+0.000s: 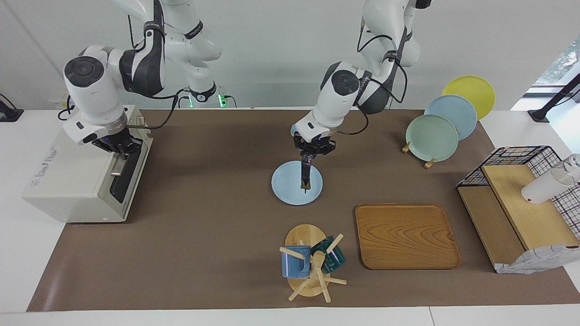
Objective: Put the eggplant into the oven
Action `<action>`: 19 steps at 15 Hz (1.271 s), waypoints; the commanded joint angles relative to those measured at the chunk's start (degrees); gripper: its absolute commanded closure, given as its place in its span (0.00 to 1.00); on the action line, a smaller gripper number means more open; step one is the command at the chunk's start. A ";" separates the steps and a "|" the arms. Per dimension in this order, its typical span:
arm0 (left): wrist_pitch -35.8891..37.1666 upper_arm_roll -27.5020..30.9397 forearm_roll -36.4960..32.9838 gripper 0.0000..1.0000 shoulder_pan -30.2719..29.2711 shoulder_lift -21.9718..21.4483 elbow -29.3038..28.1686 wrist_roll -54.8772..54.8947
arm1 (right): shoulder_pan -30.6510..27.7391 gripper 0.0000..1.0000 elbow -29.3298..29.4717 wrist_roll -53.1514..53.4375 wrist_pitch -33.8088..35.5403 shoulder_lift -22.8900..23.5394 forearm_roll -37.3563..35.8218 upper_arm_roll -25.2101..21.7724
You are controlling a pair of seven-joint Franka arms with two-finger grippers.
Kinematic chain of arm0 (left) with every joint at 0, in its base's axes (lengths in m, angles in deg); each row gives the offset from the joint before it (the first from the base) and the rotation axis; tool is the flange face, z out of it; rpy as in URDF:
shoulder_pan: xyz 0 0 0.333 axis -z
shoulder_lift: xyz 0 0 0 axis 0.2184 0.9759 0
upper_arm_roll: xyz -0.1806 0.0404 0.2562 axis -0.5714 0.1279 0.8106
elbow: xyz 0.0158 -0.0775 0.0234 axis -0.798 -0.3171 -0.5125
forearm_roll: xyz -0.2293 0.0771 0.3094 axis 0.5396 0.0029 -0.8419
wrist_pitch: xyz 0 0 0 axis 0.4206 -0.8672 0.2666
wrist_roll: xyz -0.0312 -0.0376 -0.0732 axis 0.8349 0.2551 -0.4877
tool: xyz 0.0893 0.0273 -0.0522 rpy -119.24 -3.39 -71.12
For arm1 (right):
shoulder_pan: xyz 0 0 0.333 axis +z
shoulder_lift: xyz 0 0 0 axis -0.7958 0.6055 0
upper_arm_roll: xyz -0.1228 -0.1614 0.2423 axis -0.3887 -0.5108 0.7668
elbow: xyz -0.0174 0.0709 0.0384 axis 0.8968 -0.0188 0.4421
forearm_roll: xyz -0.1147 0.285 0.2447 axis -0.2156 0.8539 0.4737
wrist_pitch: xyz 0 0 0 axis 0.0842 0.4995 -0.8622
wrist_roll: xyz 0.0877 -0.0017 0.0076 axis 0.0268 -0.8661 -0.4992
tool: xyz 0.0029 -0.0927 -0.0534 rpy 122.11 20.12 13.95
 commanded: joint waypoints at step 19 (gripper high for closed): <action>2.31 2.46 0.58 0.00 -12.71 -1.79 2.93 7.78 | 0.96 1.00 -8.43 1.11 -16.89 2.26 10.57 0.49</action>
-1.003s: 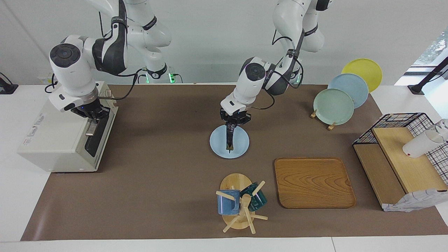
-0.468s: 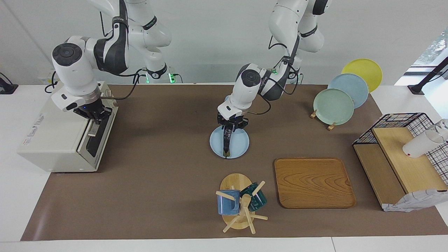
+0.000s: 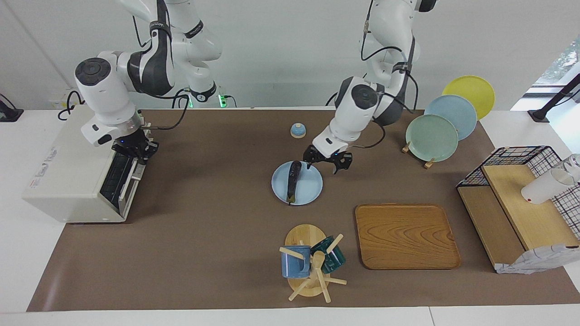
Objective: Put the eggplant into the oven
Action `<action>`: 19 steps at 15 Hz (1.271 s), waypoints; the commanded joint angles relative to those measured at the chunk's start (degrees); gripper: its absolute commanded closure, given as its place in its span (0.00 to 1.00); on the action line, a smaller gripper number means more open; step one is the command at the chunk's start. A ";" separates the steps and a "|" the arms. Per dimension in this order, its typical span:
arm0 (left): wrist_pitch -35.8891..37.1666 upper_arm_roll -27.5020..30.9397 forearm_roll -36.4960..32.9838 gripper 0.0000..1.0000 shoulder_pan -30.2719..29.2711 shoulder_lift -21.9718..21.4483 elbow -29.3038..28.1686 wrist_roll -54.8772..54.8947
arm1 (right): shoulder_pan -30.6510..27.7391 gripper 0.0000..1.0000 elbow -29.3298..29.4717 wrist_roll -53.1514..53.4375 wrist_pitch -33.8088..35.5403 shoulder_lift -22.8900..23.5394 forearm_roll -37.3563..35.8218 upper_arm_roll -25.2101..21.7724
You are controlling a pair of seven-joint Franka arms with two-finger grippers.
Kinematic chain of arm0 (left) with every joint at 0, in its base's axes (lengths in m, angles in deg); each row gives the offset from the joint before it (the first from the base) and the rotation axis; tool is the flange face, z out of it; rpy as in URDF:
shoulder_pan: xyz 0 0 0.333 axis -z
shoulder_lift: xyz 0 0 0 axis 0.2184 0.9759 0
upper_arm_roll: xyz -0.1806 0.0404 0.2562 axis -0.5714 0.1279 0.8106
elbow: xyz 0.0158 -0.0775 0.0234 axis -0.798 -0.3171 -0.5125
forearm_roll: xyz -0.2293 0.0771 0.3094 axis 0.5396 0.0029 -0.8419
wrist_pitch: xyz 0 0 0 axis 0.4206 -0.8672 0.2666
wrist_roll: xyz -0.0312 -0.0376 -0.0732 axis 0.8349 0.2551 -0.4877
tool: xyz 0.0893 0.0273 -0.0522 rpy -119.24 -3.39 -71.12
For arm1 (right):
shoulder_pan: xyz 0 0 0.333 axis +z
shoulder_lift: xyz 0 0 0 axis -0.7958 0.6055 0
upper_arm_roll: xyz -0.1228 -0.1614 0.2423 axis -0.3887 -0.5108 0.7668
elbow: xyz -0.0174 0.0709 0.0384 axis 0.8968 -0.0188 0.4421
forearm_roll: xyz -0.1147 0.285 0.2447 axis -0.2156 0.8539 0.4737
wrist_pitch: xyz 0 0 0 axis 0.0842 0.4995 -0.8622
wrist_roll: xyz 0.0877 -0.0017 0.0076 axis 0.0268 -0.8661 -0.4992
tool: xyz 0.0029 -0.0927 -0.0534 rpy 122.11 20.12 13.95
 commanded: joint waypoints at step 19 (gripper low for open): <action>31.48 0.12 -13.79 0.00 -23.27 -13.11 12.51 13.76 | 12.41 1.00 2.82 16.42 -21.85 15.55 4.88 0.09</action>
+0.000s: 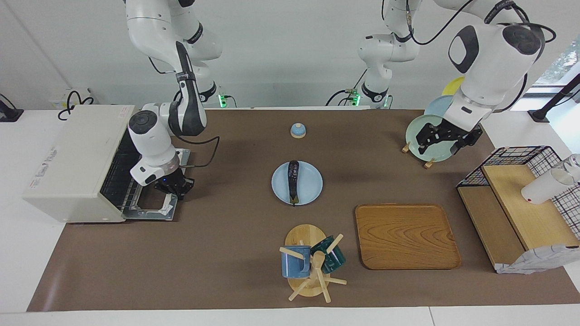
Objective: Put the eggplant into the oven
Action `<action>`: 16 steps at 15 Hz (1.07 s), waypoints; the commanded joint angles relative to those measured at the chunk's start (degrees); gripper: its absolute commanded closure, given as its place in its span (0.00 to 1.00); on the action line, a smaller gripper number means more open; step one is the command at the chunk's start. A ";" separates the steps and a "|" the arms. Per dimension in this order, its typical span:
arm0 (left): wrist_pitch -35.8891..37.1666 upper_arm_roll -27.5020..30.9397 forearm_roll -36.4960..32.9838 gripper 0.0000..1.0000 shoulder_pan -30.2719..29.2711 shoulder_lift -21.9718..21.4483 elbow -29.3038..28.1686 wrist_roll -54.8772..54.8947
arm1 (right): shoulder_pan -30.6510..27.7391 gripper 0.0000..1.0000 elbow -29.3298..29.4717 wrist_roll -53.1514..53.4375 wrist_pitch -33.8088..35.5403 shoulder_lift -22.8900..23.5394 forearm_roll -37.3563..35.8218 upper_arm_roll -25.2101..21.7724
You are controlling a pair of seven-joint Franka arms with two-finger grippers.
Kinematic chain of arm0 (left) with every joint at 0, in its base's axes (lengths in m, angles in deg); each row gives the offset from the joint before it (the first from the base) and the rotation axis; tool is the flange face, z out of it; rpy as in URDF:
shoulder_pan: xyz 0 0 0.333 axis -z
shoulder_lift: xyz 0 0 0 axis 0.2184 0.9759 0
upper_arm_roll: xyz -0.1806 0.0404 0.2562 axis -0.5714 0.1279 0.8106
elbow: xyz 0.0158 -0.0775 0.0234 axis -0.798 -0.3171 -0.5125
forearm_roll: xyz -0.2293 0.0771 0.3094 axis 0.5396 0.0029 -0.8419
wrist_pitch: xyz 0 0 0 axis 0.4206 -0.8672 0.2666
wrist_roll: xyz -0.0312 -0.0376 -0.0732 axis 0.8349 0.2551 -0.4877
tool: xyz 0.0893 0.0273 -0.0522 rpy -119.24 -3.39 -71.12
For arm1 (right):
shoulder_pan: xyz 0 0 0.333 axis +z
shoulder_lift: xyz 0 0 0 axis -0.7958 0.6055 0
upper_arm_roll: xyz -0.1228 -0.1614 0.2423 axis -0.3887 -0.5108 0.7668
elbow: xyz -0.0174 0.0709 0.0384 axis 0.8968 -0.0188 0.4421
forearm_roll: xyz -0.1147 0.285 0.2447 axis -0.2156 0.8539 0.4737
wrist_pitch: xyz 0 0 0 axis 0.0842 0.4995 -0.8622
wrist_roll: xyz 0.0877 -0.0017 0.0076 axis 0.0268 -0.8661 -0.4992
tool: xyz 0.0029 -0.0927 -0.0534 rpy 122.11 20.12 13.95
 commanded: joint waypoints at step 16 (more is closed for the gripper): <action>5.51 -0.69 -1.10 0.00 -1.51 -0.40 2.18 1.56 | 38.09 0.74 37.99 40.48 13.87 20.96 -3.39 -0.54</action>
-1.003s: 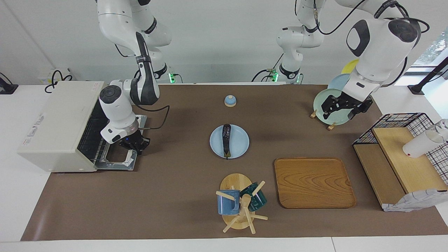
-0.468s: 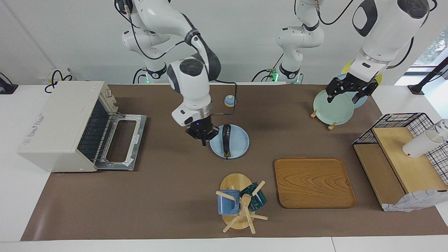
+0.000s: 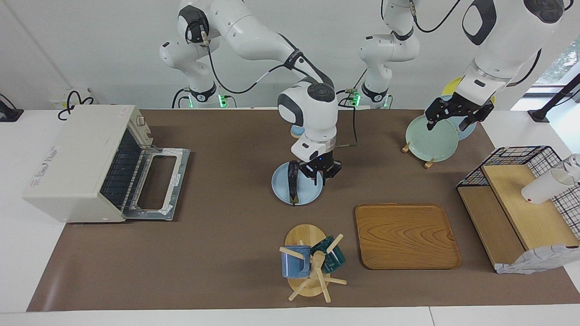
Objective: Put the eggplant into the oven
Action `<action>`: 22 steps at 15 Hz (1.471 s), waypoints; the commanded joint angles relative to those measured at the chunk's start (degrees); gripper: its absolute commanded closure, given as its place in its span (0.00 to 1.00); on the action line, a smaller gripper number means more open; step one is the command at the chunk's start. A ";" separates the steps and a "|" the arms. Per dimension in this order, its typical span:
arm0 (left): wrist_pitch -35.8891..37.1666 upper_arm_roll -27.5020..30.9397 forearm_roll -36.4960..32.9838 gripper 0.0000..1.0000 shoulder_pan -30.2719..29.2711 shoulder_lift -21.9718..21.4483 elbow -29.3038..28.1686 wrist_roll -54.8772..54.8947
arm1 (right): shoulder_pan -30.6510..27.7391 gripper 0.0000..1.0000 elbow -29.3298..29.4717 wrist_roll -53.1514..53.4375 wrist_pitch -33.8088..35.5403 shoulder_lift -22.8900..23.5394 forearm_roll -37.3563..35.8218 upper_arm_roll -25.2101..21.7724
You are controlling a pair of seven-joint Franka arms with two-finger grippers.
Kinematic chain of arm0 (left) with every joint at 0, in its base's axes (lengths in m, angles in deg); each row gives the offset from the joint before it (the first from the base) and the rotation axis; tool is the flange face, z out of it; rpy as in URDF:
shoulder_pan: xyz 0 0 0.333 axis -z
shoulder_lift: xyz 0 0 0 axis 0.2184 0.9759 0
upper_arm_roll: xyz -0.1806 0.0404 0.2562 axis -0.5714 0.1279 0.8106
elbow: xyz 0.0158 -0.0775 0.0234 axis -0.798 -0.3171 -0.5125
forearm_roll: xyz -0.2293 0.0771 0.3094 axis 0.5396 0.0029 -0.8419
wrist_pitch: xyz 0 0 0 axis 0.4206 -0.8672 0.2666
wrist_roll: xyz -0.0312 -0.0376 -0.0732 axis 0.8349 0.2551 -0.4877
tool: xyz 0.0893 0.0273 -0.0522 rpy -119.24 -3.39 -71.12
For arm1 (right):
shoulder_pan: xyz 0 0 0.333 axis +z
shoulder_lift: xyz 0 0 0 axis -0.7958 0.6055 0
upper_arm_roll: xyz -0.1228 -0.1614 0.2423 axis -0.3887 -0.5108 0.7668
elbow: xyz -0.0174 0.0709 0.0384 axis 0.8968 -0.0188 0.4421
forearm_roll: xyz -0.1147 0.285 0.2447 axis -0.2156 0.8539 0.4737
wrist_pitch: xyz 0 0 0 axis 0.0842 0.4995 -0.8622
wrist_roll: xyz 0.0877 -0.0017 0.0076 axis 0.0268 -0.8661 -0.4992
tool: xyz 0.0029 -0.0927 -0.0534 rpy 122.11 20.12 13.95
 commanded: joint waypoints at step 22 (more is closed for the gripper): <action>-0.13 -2.83 -1.04 0.00 -5.09 -0.16 0.17 1.85 | 3.50 1.00 -7.28 0.45 -4.20 0.63 -6.38 -0.39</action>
